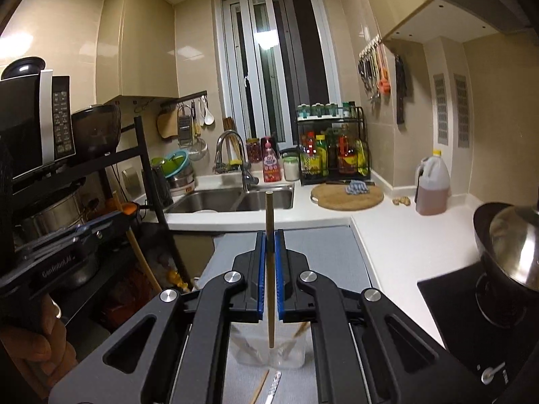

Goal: Organize utensils
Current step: 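Lift the left-held chopstick over the container while the right tool carries its chopstick there, then open the left gripper over the container while the right gripper opens, releasing both chopsticks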

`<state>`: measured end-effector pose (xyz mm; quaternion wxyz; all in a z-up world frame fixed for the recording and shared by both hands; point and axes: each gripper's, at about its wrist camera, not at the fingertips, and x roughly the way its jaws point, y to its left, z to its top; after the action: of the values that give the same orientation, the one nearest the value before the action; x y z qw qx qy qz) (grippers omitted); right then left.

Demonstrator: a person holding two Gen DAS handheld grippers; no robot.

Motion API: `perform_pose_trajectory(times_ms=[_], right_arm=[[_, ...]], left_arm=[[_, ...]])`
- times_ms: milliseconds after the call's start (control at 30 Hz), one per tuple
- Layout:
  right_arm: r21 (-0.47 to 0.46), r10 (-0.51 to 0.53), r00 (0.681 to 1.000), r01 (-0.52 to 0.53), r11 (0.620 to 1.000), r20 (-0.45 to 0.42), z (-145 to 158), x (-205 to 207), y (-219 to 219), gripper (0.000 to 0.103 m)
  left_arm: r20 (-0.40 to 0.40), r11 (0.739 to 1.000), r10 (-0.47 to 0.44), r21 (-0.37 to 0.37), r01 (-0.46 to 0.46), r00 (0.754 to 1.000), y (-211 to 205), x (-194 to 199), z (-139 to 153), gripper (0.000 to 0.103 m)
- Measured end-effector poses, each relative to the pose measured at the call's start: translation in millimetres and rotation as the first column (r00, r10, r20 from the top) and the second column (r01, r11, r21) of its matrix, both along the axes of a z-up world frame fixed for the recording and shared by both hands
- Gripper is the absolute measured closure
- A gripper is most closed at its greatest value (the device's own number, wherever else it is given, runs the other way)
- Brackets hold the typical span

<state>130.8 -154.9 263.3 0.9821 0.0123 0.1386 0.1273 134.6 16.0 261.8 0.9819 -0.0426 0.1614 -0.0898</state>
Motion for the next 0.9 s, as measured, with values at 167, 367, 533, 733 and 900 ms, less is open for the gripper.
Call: perform_pose_trajectory(times_ms=[167,367,533,733,900], right_arm=[[-0.014,-0.003,1.000,0.003,1.000,-0.001,0,27,9,0.098],[-0.011,-0.008,0.999,0.007,1.000,-0.054,-29,52,6,0.098],[-0.038,-0.010,0.995,0.006,0.999,-0.100,-59,66,6,0.098],[-0.056,-0.016,0.991,0.009,0.998,-0.134,-80,74,8,0.098],[-0.087,-0.032,0.989,0.020,0.996,-0.142,-88,71,12,0.096]], left_arm=[[0.012,1.000,-0.008,0.003,0.008,1.000,-7,30,8,0.097],[-0.048,1.000,-0.018,0.021,0.019,0.999,-19,64,-26,0.097],[-0.120,0.999,-0.020,0.046,0.026,0.993,-24,81,-67,0.097],[-0.184,0.995,-0.012,0.097,0.030,0.983,-34,86,-100,0.097],[-0.199,0.993,0.006,0.119,0.018,0.980,-41,79,-103,0.096]])
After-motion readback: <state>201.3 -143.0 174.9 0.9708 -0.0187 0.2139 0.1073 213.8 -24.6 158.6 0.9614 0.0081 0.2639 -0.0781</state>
